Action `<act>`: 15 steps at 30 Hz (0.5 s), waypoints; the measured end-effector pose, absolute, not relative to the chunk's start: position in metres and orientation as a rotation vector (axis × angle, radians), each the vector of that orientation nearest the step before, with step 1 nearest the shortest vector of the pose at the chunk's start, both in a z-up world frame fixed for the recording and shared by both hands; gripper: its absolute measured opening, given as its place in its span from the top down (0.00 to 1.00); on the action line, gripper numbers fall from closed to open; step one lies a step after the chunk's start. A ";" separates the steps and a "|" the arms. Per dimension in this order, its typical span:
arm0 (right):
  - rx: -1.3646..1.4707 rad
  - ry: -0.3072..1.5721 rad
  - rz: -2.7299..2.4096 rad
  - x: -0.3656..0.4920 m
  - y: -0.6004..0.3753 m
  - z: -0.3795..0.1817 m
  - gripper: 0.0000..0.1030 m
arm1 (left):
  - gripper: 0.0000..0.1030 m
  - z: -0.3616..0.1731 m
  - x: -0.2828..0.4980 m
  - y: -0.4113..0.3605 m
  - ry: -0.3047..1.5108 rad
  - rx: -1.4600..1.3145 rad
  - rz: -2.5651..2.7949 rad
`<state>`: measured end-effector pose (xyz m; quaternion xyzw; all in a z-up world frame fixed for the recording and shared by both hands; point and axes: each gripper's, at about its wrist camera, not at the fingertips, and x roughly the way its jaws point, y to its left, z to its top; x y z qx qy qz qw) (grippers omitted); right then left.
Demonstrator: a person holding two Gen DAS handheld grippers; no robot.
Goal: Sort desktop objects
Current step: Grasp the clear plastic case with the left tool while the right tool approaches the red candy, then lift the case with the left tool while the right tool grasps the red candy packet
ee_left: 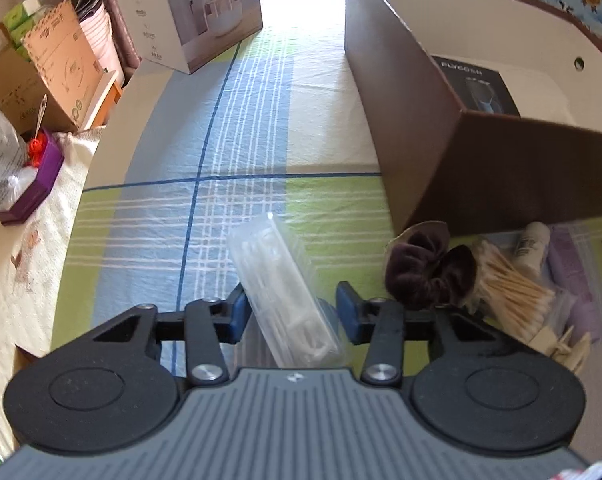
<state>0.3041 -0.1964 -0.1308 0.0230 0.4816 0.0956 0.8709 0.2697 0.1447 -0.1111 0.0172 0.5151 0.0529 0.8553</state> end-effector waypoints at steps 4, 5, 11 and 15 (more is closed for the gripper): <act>0.040 0.998 0.223 0.307 -0.194 -0.131 0.09 | 0.69 -0.113 0.269 0.149 1.092 0.081 0.096; 0.039 0.997 0.228 0.308 -0.193 -0.131 0.09 | 0.71 -0.112 0.269 0.151 1.096 0.090 0.093; -0.012 1.003 0.259 0.318 -0.183 -0.141 0.30 | 0.75 -0.113 0.263 0.158 1.122 0.176 0.060; -0.050 1.022 0.256 0.325 -0.177 -0.153 0.50 | 0.75 -0.114 0.261 0.162 1.132 0.176 0.049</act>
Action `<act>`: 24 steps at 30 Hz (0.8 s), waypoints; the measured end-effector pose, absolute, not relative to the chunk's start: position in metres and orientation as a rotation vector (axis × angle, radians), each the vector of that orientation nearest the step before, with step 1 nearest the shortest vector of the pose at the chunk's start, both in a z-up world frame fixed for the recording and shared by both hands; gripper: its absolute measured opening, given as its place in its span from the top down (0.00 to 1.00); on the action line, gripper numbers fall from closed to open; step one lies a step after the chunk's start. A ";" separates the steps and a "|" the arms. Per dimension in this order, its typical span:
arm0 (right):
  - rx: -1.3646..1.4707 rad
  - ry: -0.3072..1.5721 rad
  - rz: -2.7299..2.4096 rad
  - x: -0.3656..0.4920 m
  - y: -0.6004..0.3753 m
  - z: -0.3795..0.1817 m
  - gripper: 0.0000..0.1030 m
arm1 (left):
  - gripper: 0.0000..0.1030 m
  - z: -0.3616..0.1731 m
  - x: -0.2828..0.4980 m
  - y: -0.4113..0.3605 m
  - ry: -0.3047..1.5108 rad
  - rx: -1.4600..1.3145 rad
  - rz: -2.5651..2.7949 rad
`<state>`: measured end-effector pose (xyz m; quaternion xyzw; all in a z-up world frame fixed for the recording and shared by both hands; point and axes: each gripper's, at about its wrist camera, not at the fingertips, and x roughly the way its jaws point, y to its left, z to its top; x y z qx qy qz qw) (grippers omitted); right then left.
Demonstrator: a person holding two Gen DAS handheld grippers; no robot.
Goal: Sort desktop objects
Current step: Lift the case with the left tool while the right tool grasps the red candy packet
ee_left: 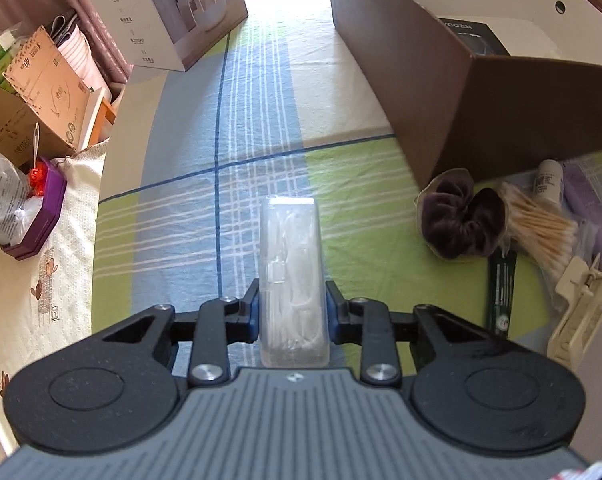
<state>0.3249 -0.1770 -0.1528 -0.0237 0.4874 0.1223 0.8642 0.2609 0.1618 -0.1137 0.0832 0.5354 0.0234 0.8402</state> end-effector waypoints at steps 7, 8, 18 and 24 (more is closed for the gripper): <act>-0.146 0.990 0.272 0.321 -0.167 -0.158 0.72 | 0.74 -0.118 0.268 0.160 1.133 0.167 0.060; -0.149 0.990 0.274 0.320 -0.167 -0.159 0.73 | 0.74 -0.119 0.269 0.160 1.134 0.165 0.060; -0.125 1.016 0.274 0.304 -0.170 -0.157 0.74 | 0.75 -0.117 0.261 0.160 1.126 0.145 0.068; -0.090 1.041 0.278 0.290 -0.174 -0.151 0.74 | 0.75 -0.098 0.247 0.155 1.101 0.153 0.057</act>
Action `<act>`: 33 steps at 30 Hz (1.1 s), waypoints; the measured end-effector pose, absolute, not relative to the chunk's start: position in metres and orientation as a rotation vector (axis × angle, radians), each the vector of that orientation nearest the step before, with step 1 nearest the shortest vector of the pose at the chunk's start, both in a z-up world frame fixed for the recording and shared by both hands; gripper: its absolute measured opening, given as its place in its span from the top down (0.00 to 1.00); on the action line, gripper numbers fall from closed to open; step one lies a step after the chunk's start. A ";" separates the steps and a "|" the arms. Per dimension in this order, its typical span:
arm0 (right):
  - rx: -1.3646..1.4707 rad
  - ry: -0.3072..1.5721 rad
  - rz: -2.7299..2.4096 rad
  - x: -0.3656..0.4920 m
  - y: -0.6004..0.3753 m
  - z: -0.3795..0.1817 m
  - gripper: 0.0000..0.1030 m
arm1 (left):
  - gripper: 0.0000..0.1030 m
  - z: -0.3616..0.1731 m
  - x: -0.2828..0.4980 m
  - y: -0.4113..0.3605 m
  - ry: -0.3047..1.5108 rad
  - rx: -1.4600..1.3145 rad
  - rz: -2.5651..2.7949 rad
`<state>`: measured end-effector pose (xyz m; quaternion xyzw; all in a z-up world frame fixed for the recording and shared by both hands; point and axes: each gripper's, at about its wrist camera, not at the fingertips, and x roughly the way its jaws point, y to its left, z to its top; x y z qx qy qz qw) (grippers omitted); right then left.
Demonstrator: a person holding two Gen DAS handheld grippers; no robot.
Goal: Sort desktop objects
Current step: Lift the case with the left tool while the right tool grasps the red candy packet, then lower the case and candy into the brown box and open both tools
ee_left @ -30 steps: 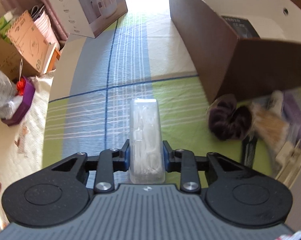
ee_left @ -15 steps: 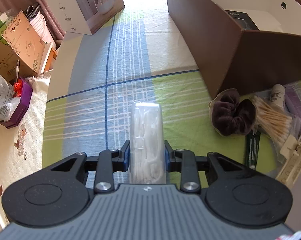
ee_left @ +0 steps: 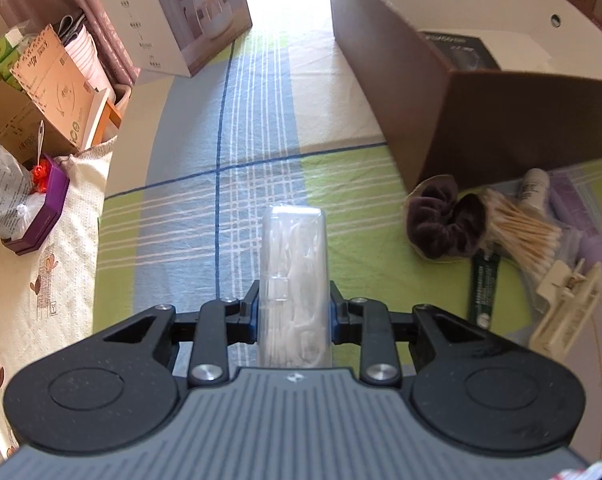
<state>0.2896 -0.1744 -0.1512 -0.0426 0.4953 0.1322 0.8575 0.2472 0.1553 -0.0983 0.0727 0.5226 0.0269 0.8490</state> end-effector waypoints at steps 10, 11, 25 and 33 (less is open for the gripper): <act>-0.013 1.009 0.310 0.272 -0.183 -0.120 0.74 | 0.75 -0.045 0.230 0.135 1.006 0.141 -0.020; -0.007 1.001 0.314 0.271 -0.184 -0.114 0.74 | 0.75 -0.039 0.229 0.132 0.994 0.142 -0.031; 0.048 0.823 0.443 0.307 -0.173 -0.030 0.74 | 0.75 0.028 0.279 0.063 0.844 0.162 -0.254; -0.006 0.781 0.501 0.362 -0.150 -0.014 0.74 | 0.75 0.027 0.345 0.019 0.874 0.153 -0.328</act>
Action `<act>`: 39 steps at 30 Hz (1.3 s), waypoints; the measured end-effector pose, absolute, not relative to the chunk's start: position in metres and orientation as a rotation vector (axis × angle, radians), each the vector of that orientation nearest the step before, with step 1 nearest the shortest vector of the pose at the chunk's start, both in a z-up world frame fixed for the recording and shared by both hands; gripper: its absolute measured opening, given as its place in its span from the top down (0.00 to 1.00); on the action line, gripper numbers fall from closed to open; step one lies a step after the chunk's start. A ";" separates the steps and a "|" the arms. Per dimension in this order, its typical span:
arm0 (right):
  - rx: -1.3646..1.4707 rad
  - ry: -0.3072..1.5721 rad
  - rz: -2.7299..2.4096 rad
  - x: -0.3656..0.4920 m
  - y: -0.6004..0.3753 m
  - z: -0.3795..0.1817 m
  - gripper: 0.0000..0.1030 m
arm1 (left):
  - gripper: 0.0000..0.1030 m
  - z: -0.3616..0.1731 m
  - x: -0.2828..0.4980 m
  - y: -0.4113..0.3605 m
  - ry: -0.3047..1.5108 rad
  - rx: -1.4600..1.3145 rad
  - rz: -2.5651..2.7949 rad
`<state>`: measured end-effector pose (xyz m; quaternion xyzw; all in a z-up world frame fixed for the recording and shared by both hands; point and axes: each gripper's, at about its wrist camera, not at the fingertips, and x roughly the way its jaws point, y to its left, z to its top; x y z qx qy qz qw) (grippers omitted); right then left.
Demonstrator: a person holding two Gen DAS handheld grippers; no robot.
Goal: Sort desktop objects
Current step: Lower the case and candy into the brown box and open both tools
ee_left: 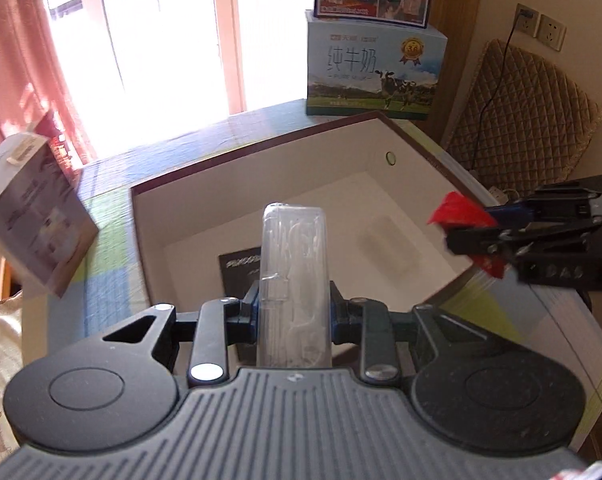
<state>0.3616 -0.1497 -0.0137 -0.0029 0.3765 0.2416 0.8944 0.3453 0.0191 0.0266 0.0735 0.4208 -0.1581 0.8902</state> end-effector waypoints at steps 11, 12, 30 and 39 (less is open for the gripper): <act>-0.083 0.908 0.515 0.421 -0.142 -0.055 0.74 | 0.75 -0.027 0.417 -0.015 1.055 0.154 -0.392; -0.084 0.925 0.519 0.424 -0.143 -0.058 0.74 | 0.75 -0.032 0.421 -0.017 1.073 0.153 -0.395; -0.134 1.091 0.569 0.454 -0.151 -0.093 0.74 | 0.75 -0.095 0.453 -0.043 1.223 0.250 -0.406; -0.133 1.101 0.577 0.460 -0.144 -0.095 0.74 | 0.61 -0.082 0.444 -0.034 1.168 0.272 -0.411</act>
